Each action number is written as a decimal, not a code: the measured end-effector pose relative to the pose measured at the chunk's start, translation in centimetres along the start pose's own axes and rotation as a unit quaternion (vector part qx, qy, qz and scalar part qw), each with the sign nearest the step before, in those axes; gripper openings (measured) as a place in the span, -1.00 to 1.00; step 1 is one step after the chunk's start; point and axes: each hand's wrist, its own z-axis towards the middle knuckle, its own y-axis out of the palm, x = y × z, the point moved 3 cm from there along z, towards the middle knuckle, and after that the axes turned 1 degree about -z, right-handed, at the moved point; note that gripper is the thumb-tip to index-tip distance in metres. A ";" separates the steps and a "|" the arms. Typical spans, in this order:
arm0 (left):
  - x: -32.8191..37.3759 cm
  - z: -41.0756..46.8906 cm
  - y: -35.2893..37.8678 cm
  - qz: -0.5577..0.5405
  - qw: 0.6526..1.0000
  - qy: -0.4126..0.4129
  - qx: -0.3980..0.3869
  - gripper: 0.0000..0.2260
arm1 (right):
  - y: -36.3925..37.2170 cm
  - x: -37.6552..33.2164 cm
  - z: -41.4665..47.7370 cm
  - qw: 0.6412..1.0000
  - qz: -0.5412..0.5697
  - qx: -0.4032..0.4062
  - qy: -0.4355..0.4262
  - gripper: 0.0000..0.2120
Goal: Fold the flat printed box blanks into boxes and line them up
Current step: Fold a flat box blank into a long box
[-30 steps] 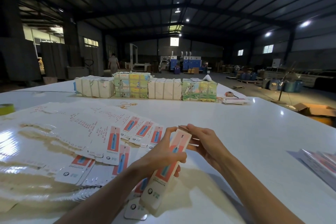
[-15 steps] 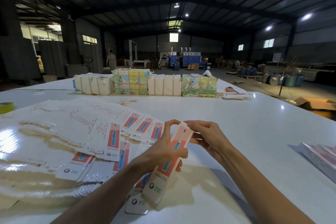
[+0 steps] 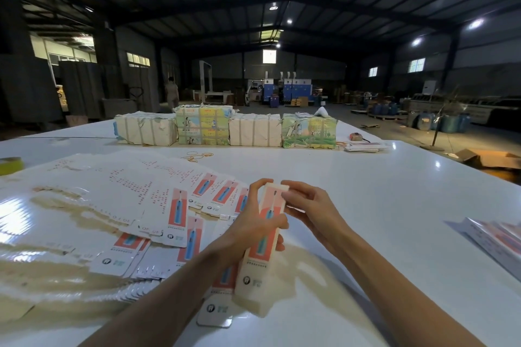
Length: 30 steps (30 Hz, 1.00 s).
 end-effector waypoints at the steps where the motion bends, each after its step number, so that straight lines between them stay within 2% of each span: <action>1: 0.0 0.1 -0.2 -0.008 1.000 -0.003 0.016 -0.17 | 0.1 0.2 0.1 1.000 -0.016 0.013 -0.014 -0.77; 6: -0.4 0.3 -0.3 -0.030 0.999 -0.014 0.023 -0.18 | 0.5 0.9 0.0 0.997 -0.057 0.025 -0.036 -0.70; 15: 0.3 -0.2 0.4 -0.085 0.995 -0.050 -0.008 -0.23 | 0.1 0.4 0.1 0.995 -0.071 0.012 -0.069 -0.86; 20: 0.0 -0.2 0.6 -0.129 0.989 -0.076 -0.004 -0.25 | -0.3 1.2 0.4 0.997 -0.062 0.008 -0.042 -0.85; 23: -0.6 0.1 1.2 -0.126 0.987 -0.090 0.036 -0.25 | 0.1 2.1 0.5 0.996 -0.088 0.034 0.001 -0.70; 25: -0.7 0.4 1.2 -0.132 0.984 -0.091 0.074 -0.25 | 0.0 2.0 0.6 0.982 -0.176 0.067 -0.005 -0.56; 27: -0.6 0.6 0.6 -0.206 0.969 -0.078 0.115 -0.30 | 0.4 1.5 0.3 0.964 -0.254 0.078 -0.028 -0.53; 30: -0.1 0.4 -0.3 -0.315 0.931 -0.058 0.175 -0.37 | 2.1 1.4 -0.7 0.944 -0.331 0.000 -0.018 -0.29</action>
